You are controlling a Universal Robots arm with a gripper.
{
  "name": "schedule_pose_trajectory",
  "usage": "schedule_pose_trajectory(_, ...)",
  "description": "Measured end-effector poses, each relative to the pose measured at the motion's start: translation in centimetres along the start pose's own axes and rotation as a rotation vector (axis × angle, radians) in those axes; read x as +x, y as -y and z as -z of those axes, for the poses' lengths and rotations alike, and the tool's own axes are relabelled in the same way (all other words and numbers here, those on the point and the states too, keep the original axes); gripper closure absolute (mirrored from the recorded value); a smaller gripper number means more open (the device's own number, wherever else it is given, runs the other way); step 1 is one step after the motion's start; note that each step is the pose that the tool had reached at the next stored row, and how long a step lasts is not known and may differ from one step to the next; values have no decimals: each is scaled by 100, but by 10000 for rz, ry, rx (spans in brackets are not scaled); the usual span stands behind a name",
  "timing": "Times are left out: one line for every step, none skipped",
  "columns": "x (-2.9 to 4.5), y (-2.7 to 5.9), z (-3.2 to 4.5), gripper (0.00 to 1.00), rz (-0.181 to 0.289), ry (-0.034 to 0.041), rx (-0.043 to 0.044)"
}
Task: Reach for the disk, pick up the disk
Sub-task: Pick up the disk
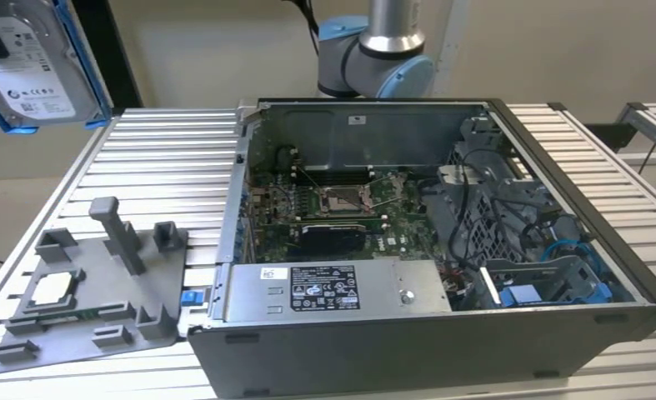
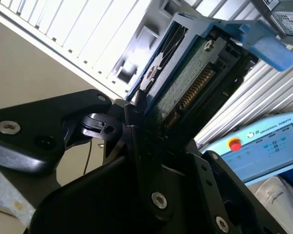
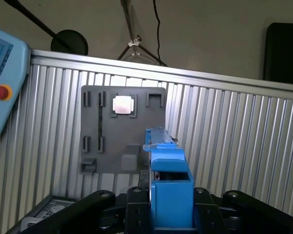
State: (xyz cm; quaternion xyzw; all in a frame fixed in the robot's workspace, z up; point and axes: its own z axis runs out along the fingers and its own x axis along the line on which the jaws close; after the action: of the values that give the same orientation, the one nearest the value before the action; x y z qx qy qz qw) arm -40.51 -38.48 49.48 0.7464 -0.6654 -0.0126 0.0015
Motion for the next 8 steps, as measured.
schedule_pose_trajectory(2,13,0,100,0,0,0)
schedule_pose_trajectory(3,24,1,100,0,0,0)
schedule_pose_trajectory(4,34,0,100,0,0,1)
schedule_pose_trajectory(5,45,1,100,1,-1,-1)
schedule_pose_trajectory(7,56,1,100,1,0,0)
schedule_pose_trajectory(8,68,1,100,1,0,0)
schedule_pose_trajectory(9,78,2,100,1,-1,-1)
schedule_pose_trajectory(11,90,2,100,1,-1,-1)
